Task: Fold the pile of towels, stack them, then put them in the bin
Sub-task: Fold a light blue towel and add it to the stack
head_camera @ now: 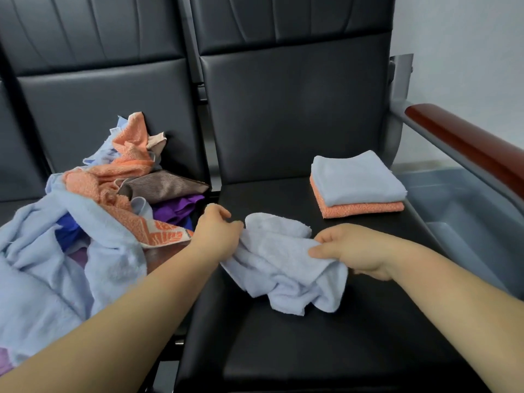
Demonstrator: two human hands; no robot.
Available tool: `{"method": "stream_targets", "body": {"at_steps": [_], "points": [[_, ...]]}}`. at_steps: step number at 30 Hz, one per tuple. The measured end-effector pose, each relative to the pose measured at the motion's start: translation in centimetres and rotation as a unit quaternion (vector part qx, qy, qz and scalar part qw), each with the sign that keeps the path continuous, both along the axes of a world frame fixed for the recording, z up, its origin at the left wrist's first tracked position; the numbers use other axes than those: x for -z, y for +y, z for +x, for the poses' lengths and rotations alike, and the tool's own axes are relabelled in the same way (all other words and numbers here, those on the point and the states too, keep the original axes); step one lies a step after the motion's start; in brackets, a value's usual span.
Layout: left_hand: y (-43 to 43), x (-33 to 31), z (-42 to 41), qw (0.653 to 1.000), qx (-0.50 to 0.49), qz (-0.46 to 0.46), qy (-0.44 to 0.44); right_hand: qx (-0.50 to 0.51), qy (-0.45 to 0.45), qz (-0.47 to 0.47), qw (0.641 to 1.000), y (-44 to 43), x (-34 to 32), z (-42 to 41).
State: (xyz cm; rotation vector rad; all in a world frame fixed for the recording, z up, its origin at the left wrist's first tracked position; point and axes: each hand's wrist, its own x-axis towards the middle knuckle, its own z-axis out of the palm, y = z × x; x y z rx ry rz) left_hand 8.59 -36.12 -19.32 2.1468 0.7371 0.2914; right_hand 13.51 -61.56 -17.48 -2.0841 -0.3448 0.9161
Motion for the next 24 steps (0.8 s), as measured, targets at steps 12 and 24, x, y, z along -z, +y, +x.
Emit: {"method": "stream_targets", "body": {"at_steps": [12, 24], "points": [[-5.5, -2.2, -2.4, 0.933, 0.357, 0.008, -0.041, 0.146, 0.09, 0.251, 0.953, 1.3, -0.8, 0.1], [-2.7, -3.5, -0.4, 0.862, 0.075, -0.498, -0.06, 0.036, -0.017, 0.195, 0.98, 1.6, -0.4, -0.1]]}}
